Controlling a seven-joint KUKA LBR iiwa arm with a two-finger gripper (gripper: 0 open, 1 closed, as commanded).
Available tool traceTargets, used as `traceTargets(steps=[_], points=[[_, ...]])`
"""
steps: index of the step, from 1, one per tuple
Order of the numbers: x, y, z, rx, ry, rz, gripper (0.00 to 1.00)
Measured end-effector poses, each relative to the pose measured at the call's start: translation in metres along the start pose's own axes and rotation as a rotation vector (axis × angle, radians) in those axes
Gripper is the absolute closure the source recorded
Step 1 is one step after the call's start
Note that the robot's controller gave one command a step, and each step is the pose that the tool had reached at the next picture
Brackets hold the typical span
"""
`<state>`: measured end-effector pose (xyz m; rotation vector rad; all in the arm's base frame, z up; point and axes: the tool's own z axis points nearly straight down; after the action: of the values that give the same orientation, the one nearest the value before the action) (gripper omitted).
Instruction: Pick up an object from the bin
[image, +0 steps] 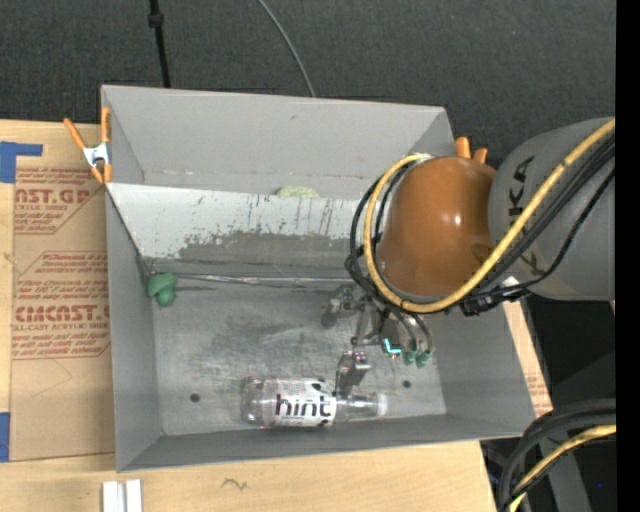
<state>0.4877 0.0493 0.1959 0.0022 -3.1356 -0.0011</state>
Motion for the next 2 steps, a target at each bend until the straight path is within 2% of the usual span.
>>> traceTargets(steps=[1,2], points=[[-0.002,0.0,-0.002,0.0,-0.006,0.001,0.0],[-0.007,0.019,0.041,0.001,-0.012,-0.07,0.0]])
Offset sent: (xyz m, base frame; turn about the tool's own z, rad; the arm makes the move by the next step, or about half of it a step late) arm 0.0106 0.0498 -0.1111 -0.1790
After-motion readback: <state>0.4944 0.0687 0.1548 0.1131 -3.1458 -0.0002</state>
